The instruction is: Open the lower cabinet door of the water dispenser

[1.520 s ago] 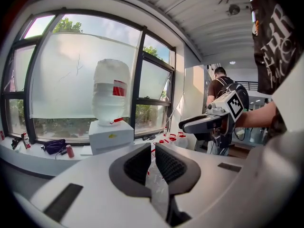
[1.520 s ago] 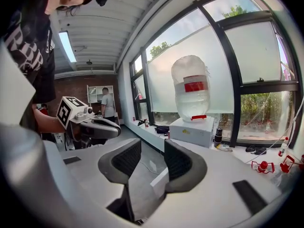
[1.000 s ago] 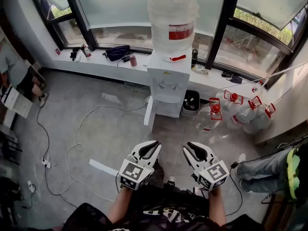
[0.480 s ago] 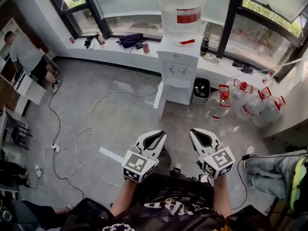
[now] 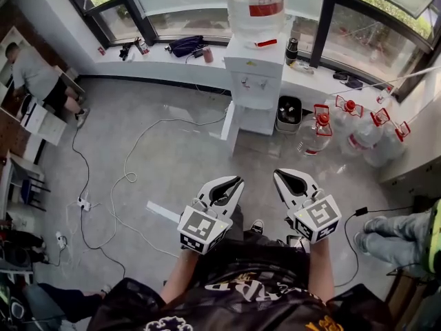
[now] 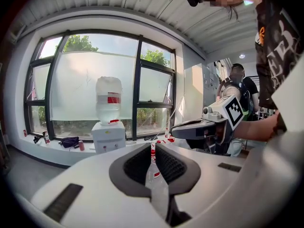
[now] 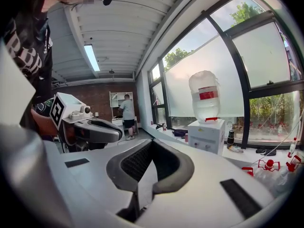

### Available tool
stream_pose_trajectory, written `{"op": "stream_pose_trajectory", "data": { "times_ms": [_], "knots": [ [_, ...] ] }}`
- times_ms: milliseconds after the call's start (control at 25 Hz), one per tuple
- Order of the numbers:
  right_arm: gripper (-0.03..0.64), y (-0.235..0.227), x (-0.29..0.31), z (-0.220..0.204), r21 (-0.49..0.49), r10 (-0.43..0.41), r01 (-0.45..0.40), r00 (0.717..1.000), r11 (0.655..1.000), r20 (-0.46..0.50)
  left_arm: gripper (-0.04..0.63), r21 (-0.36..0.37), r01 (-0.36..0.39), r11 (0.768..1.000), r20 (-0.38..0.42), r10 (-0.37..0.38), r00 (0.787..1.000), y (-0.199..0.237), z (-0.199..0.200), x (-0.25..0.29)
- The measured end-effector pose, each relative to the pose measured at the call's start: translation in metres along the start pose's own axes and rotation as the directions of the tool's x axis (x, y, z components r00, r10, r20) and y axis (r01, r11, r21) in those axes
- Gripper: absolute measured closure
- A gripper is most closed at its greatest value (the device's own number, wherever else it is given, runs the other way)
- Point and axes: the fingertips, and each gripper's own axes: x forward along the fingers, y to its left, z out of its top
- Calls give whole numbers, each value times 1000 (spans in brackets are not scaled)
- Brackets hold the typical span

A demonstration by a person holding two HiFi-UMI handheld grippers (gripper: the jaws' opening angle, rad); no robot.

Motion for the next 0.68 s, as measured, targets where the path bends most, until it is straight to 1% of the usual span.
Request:
{"op": "stream_pose_trajectory", "data": {
  "times_ms": [200, 440, 680],
  "knots": [
    [603, 4, -3, -4, -17, 0, 0, 1000, 1000, -9, 569, 12, 4, 1000, 12, -4, 1000, -5, -4, -6],
    [603, 4, -6, -6, -50, 0, -2, 999, 999, -53, 568, 8, 11, 1000, 13, -11, 1000, -10, -6, -7],
    [603, -6, -11, -3, -60, -19, 16, 999, 998, -46, 569, 13, 20, 1000, 16, -20, 1000, -16, -7, -7]
  ]
}}
